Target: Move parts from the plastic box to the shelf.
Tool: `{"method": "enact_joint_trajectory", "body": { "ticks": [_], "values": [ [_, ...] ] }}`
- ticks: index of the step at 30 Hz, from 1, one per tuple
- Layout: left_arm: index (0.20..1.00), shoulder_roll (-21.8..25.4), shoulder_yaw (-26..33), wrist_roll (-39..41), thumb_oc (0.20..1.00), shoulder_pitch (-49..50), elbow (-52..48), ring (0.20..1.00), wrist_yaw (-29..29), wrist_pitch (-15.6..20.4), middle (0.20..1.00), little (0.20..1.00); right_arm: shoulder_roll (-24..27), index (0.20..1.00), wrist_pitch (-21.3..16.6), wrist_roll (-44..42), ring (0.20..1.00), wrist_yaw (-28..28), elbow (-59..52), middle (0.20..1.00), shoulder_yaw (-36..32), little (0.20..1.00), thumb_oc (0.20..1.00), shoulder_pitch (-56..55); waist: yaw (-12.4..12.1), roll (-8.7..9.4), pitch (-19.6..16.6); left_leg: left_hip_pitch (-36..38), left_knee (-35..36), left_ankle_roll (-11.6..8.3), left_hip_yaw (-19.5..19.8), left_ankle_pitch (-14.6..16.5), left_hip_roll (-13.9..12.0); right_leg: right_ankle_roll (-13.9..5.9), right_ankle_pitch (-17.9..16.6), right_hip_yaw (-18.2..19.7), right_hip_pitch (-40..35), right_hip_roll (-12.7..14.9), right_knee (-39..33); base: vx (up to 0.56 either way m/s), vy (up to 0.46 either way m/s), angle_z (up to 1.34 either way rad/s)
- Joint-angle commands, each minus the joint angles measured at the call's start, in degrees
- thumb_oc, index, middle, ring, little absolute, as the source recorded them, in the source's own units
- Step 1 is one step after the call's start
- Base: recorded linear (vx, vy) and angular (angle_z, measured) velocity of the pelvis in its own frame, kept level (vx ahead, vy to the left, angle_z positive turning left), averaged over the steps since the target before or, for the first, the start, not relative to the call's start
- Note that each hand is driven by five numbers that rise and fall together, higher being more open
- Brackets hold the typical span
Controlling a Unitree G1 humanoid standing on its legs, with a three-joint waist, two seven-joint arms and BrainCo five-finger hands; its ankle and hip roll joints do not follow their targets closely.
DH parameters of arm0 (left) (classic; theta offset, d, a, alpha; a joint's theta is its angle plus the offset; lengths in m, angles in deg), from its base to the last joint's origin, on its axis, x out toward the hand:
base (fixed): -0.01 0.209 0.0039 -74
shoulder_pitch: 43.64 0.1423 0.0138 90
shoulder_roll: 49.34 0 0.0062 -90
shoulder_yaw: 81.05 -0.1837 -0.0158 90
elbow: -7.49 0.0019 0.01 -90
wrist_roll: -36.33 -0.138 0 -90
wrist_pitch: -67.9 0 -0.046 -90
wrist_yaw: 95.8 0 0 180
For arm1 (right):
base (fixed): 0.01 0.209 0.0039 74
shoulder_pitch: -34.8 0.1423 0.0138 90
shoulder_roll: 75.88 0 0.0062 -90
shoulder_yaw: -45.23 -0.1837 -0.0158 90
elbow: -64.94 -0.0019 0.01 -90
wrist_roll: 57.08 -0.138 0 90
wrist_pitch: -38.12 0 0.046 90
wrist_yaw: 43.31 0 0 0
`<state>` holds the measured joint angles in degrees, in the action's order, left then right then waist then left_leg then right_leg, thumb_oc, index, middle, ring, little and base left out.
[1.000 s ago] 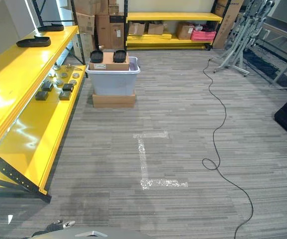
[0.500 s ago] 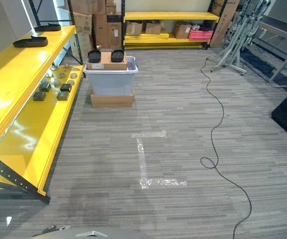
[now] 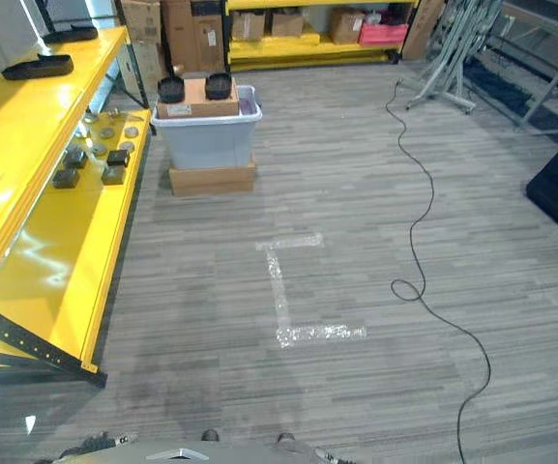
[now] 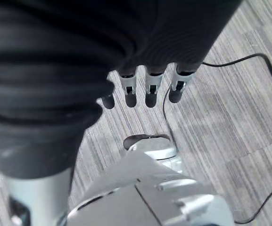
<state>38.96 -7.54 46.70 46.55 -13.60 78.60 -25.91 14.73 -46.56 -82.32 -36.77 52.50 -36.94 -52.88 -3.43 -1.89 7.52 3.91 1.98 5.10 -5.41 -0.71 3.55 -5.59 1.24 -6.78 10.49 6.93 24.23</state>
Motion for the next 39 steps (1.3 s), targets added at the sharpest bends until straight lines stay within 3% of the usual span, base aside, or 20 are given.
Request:
{"method": "enact_joint_trajectory", "body": {
  "ticks": [1,3,5,7,9,10,13,15,18,21,22,24,26,28,29,31,32,33,35,39],
  "values": [
    [1.000,0.83,0.44,-0.92,1.000,0.17,3.00,1.000,0.22,0.34,1.000,1.000,-0.75,1.000,-1.43,-2.97,1.000,2.30,0.13,1.000,0.69,1.000,1.000,-0.29,-0.77,1.16,0.21,-4.12,-8.54,3.82,2.21,9.89,2.35,-3.53,-7.14,0.74,6.14,2.39,5.54,0.03,0.001,-0.25],
    [1.000,1.10,0.73,-0.73,1.000,0.22,3.01,1.000,0.24,0.61,1.000,1.000,-0.37,1.000,-1.18,-2.20,1.000,2.96,-0.25,1.000,0.67,1.000,1.000,-0.25,-0.76,1.52,0.59,-4.32,-9.18,3.79,2.10,10.30,2.58,-3.87,-7.96,0.27,6.68,2.34,4.04,0.13,-0.106,-0.25],
    [1.000,1.93,1.78,-1.43,1.000,-0.27,3.10,1.000,0.67,0.82,1.000,1.000,-0.10,1.000,-1.47,0.07,1.000,4.24,-0.93,1.000,1.38,1.000,1.000,-0.31,-0.66,4.33,1.45,-3.47,-11.00,2.65,2.43,12.76,3.79,-6.05,-10.73,-0.95,4.39,2.86,-15.78,0.38,-0.335,-0.24],
    [1.000,2.30,1.64,-2.09,1.000,-0.36,3.31,1.000,0.48,0.79,1.000,1.000,-0.06,1.000,-1.01,0.45,1.000,4.71,-1.19,1.000,1.37,1.000,1.000,-0.44,-0.87,4.97,1.88,-2.34,-11.69,2.21,3.45,14.03,3.68,-6.37,-11.53,-1.71,2.35,3.17,-25.19,0.35,-0.282,-0.05],
    [1.000,2.61,1.65,-2.60,1.000,-0.28,3.40,1.000,0.34,0.68,1.000,1.000,-0.30,1.000,-0.34,-0.14,1.000,4.70,-1.31,1.000,1.21,1.000,1.000,-0.68,-1.16,5.37,2.03,-1.57,-12.00,2.11,4.16,14.72,3.50,-6.58,-12.59,-2.03,1.61,3.65,-29.06,0.34,-0.233,0.13],
    [1.000,2.85,1.88,-3.27,1.000,-0.03,3.63,1.000,0.39,0.84,1.000,1.000,-0.63,1.000,-0.04,-0.56,1.000,4.48,-1.27,1.000,0.87,1.000,1.000,-0.88,-1.34,5.67,1.98,-0.92,-12.33,2.17,4.66,15.40,3.37,-6.83,-13.63,-1.67,1.91,4.16,-29.23,0.61,-0.389,0.06],
    [1.000,2.73,3.10,-3.73,1.000,0.81,4.64,1.000,-0.15,1.45,1.000,1.000,-1.01,1.000,0.50,-0.31,1.000,4.01,-1.13,1.000,0.17,1.000,1.000,-1.61,-1.07,5.76,0.92,1.16,-12.81,1.27,5.20,16.51,1.48,-6.20,-11.42,-1.38,0.31,3.94,-27.75,0.49,-0.304,0.08],
    [1.000,2.00,4.27,-2.55,1.000,0.65,5.59,1.000,-0.74,2.13,1.000,1.000,-0.89,1.000,1.05,1.85,1.000,2.86,-0.51,1.000,0.41,1.000,1.000,-1.41,-0.48,5.51,-0.54,2.74,-12.90,-0.36,4.97,17.37,-0.65,-4.44,-8.00,-0.97,-0.17,2.81,-23.47,0.47,-0.271,0.18],
    [1.000,1.36,4.70,-2.09,1.000,0.09,5.89,1.000,-0.55,3.22,1.000,1.000,-0.90,1.000,1.18,2.54,1.000,2.31,-0.45,1.000,1.36,1.000,1.000,-0.80,-0.24,5.61,-1.30,3.66,-14.52,-1.80,4.16,18.35,-2.61,-2.94,-6.43,-0.86,-0.33,1.88,-20.16,0.34,-0.218,0.11],
    [1.000,0.67,5.18,-0.12,1.000,-0.47,5.07,1.000,-1.68,4.23,1.000,1.000,-0.02,1.000,2.93,3.16,1.000,1.08,-2.52,1.000,3.55,1.000,1.000,-0.24,0.16,5.62,-2.17,-0.22,-24.58,-4.56,2.29,11.12,-8.12,0.70,-2.86,-1.32,-2.15,-1.32,-18.85,0.42,-0.387,-0.11],
    [1.000,0.41,5.57,-0.57,1.000,-0.74,4.90,1.000,-1.78,4.25,1.000,1.000,0.78,1.000,3.63,2.50,1.000,-0.44,-3.48,1.000,3.60,1.000,1.000,-0.10,0.31,5.84,-1.87,-5.05,-35.08,-5.52,1.57,6.73,-10.79,2.75,-1.73,-2.30,-3.67,-2.81,-19.66,0.27,-0.300,-0.08],
    [1.000,0.33,5.38,-0.70,1.000,-1.27,4.80,1.000,-1.74,4.41,1.000,1.000,1.63,1.000,4.30,1.07,1.000,-1.41,-4.19,1.000,3.43,1.000,1.000,0.01,0.08,5.37,-1.19,-9.63,-42.11,-5.87,2.44,5.76,-12.10,3.73,-0.60,-3.10,-5.39,-4.21,-20.27,0.28,-0.244,0.11],
    [1.000,0.26,5.00,0.51,1.000,-2.21,4.44,1.000,-2.26,4.54,1.000,1.000,2.22,1.000,4.40,0.27,1.000,-1.57,-4.74,1.000,3.11,1.000,1.000,0.12,-0.32,5.65,-0.06,-15.46,-42.85,-4.59,1.75,6.96,-8.33,4.10,-0.78,-3.46,-5.94,-4.34,-20.92,0.17,-0.089,0.22],
    [1.000,0.27,5.44,1.69,1.000,-3.06,4.66,1.000,-2.73,4.64,1.000,1.000,2.10,1.000,4.57,1.52,1.000,-1.64,-4.68,1.000,3.16,1.000,1.000,0.18,-0.78,5.69,1.03,-16.72,-36.99,-3.53,-0.27,8.99,-4.31,3.44,-0.34,-3.19,-7.68,-4.44,-21.68,0.28,0.046,0.17],
    [1.000,0.34,5.87,2.34,1.000,-3.35,5.11,1.000,-3.00,4.73,1.000,1.000,1.90,1.000,4.49,2.75,1.000,-1.89,-4.37,1.000,3.48,1.000,1.000,0.04,-0.87,5.48,1.13,-15.54,-27.47,-3.62,-1.31,8.33,-2.55,2.79,-0.05,-2.95,-8.50,-4.66,-21.92,0.33,0.077,-0.03],
    [1.000,0.30,5.97,3.07,1.000,-3.45,5.39,1.000,-3.35,4.73,1.000,1.000,1.79,1.000,4.46,3.90,1.000,-1.65,-3.91,1.000,3.71,1.000,1.000,-0.18,-1.00,5.03,1.13,-15.19,-18.92,-4.08,-1.60,6.50,-1.71,2.23,0.21,-2.64,-9.07,-4.94,-21.76,0.44,0.153,-0.09],
    [1.000,0.34,5.79,4.02,1.000,-3.09,5.40,1.000,-3.68,4.76,1.000,1.000,1.76,1.000,3.54,5.42,1.000,-1.39,-3.05,1.000,3.83,1.000,1.000,-0.74,-1.64,3.30,0.90,-17.16,-6.00,-6.34,-1.77,-2.62,-2.85,2.09,1.00,-2.04,-10.32,-6.59,-21.25,0.61,0.218,-0.05],
    [1.000,0.41,6.02,4.27,1.000,-2.77,5.37,1.000,-3.69,4.88,1.000,1.000,1.92,1.000,3.13,6.09,1.000,-1.03,-2.89,1.000,3.77,1.000,1.000,-1.05,-2.00,2.82,1.00,-18.49,-2.93,-6.95,-1.78,-5.32,-3.55,2.31,1.42,-1.72,-11.18,-7.11,-21.03,0.57,0.185,-0.11],
    [1.000,0.69,6.62,4.62,1.000,-2.20,5.37,1.000,-3.55,5.14,1.000,1.000,2.26,1.000,2.47,6.83,1.000,-0.56,-2.80,1.000,3.76,1.000,1.000,-1.60,-2.66,2.61,1.50,-19.87,0.06,-7.38,-1.54,-7.11,-3.98,2.59,2.20,-1.39,-12.70,-7.39,-20.57,0.40,0.122,-0.26],
    [1.000,1.05,8.76,4.49,1.000,-0.20,5.08,1.000,-3.95,5.54,1.000,1.000,3.12,1.000,1.59,8.72,1.000,0.24,-3.53,1.000,4.69,1.000,1.000,-1.53,-4.71,2.91,1.54,-21.79,-0.90,-6.66,-0.23,-6.93,-4.00,2.53,5.64,-1.17,-15.39,-6.63,-17.97,0.55,0.206,-0.48]
  ]
}}
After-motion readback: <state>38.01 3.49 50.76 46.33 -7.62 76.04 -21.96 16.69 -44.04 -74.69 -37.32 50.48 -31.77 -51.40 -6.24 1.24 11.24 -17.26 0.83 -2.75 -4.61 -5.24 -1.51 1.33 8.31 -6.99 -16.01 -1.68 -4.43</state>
